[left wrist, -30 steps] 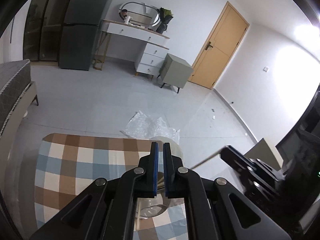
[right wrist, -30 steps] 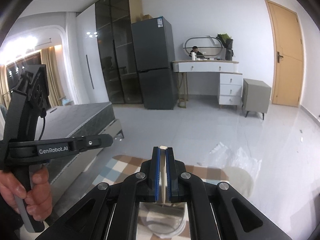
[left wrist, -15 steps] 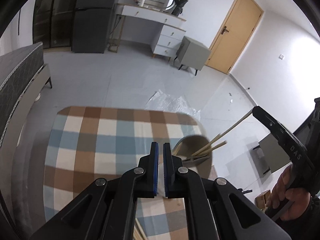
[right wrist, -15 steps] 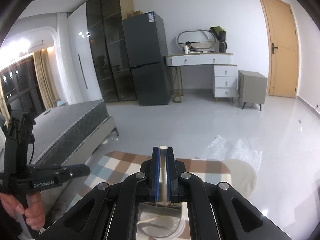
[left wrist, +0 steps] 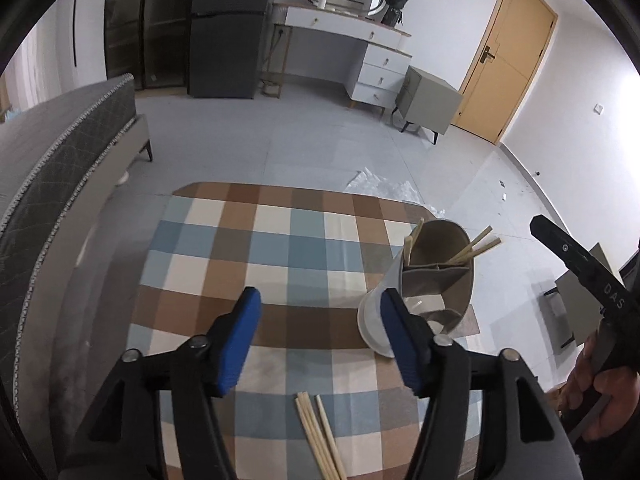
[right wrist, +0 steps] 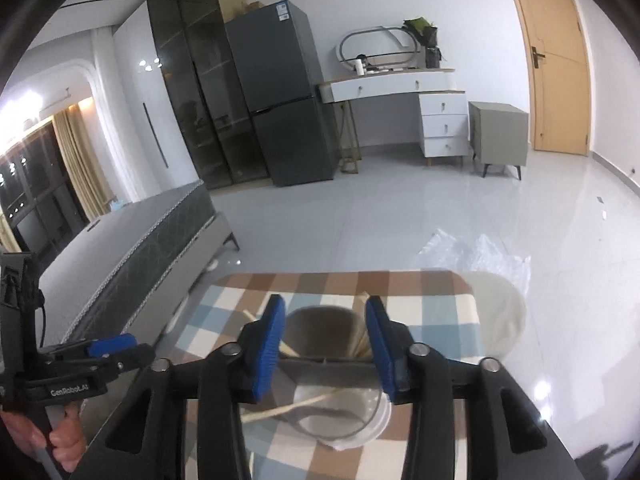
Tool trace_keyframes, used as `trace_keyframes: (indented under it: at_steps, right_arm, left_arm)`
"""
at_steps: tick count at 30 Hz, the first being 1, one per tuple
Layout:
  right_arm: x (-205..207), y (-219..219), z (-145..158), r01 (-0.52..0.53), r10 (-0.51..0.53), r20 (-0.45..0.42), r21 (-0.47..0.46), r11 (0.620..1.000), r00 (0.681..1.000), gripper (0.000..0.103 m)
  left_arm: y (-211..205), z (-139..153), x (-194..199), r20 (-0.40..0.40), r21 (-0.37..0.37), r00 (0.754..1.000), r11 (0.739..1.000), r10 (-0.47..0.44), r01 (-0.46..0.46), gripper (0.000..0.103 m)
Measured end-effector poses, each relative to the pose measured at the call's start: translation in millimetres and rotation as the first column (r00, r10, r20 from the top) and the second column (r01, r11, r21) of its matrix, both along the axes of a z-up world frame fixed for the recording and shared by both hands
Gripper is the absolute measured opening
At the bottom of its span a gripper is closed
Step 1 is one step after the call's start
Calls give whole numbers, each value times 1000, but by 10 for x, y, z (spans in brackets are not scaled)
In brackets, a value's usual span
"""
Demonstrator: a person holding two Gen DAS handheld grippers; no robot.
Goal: Organize utensils
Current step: 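Open both tools to drop the chopsticks into the utensil holder, then move both open tools back down toward the chopstick bundle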
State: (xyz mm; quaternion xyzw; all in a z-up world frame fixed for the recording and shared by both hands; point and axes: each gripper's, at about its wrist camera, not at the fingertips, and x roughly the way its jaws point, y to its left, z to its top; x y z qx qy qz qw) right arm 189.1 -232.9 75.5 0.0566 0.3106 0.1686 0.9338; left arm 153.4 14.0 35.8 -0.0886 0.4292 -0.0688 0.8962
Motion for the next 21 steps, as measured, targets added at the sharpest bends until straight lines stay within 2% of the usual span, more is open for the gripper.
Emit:
trace_keyframes:
  at_steps: [3, 7, 17, 21]
  right_arm:
    - [-161, -5, 17, 9, -9, 12, 8, 1000, 1000, 58]
    - [-386, -21, 31, 22, -23, 18, 47, 999, 1000, 62]
    - [-1052, 55, 31, 26, -33, 79, 82, 996, 996, 74]
    - [-1272, 126, 36, 22, -31, 118, 82, 996, 993, 83]
  left_arm:
    - [-4, 74, -171, 32, 27, 999, 1000, 13, -13, 71]
    - [-13, 150, -369, 65, 56, 998, 998, 11, -15, 77]
    - [49, 211, -738, 132, 81, 990, 995, 52, -63, 83]
    - [58, 179, -897, 149, 82, 987, 994, 64, -77, 86]
